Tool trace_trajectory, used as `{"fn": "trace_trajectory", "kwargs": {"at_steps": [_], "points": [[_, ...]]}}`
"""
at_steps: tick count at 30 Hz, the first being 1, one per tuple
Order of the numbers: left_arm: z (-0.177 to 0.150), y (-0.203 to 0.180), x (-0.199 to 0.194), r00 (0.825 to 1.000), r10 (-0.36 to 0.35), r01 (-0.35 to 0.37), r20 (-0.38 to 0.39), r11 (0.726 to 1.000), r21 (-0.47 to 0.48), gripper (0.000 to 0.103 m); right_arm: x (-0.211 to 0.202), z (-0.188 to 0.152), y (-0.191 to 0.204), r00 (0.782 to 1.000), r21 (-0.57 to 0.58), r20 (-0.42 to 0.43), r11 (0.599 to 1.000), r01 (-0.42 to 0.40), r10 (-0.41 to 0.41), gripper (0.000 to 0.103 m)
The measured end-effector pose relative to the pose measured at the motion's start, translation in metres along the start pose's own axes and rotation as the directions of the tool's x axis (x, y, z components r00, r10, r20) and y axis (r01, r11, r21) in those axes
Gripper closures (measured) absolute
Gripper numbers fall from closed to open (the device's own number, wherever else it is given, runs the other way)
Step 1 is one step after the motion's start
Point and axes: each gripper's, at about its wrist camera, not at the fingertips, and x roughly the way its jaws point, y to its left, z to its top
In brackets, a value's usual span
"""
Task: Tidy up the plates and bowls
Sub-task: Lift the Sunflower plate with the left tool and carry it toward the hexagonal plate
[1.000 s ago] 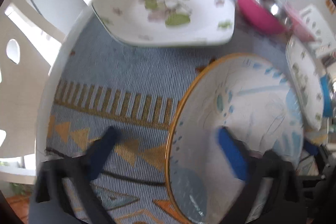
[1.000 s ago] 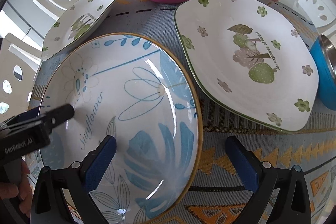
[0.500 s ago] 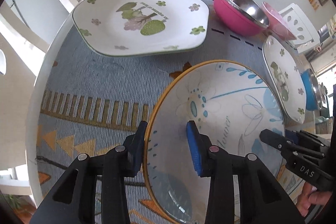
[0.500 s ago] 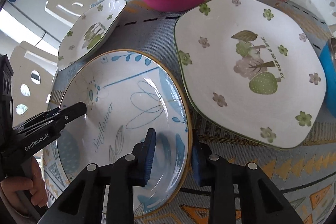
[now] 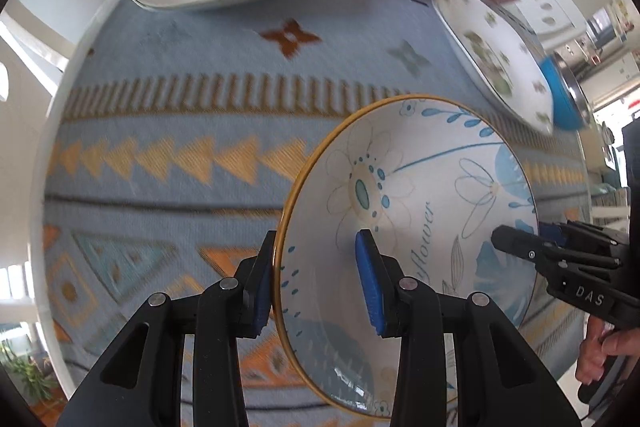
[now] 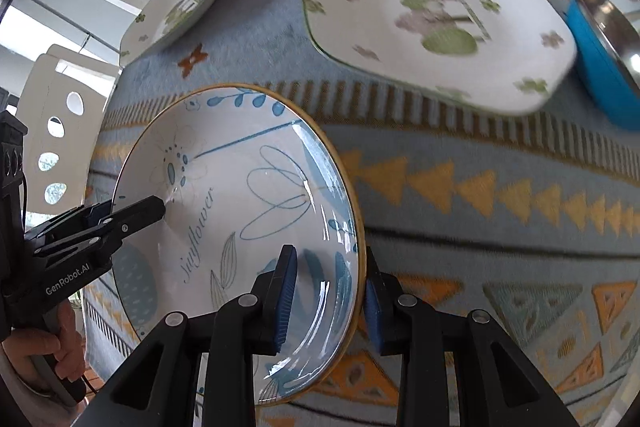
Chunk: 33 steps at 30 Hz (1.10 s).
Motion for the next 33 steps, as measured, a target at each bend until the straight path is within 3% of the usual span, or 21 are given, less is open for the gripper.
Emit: {"fn": "trace_trajectory", "kwargs": {"at_steps": [7,13,20,24,29,33], "points": [[-0.016,-0.03,-0.001,0.999,-0.02,0.023,-0.046,0.997,0.067,0.068,-0.008,-0.016,-0.022,1.0,0.048,-0.011,0.999,0.007,-0.006,0.073],[-0.005,-0.053,0.006,0.998,0.002,0.003,-0.056,0.995,0.103,0.068,-0.006,-0.011,-0.03,1.0,0.086,-0.009,0.996,0.006,-0.005,0.073],[-0.004,-0.066,0.011,0.999,0.037,-0.035,-0.006,0.986,0.164,0.065,-0.01,-0.017,-0.03,1.0,0.078,0.016,0.997,0.012,-0.013,0.073],[0.0,-0.064,0.014,1.0,0.01,-0.009,-0.007,0.991,0.13,0.063,-0.008,-0.015,-0.031,1.0,0.082,0.021,0.997,-0.008,0.006,0.073],[0.004,-0.07,0.016,1.0,0.024,-0.025,0.011,0.984,0.176,0.059,-0.01,-0.017,-0.033,1.0,0.067,0.013,0.998,-0.003,0.002,0.073],[0.01,-0.07,0.019,1.0,0.009,-0.01,0.008,0.989,0.15,0.057,-0.009,-0.014,-0.032,1.0,0.05,0.014,0.999,0.001,-0.001,0.073]]}}
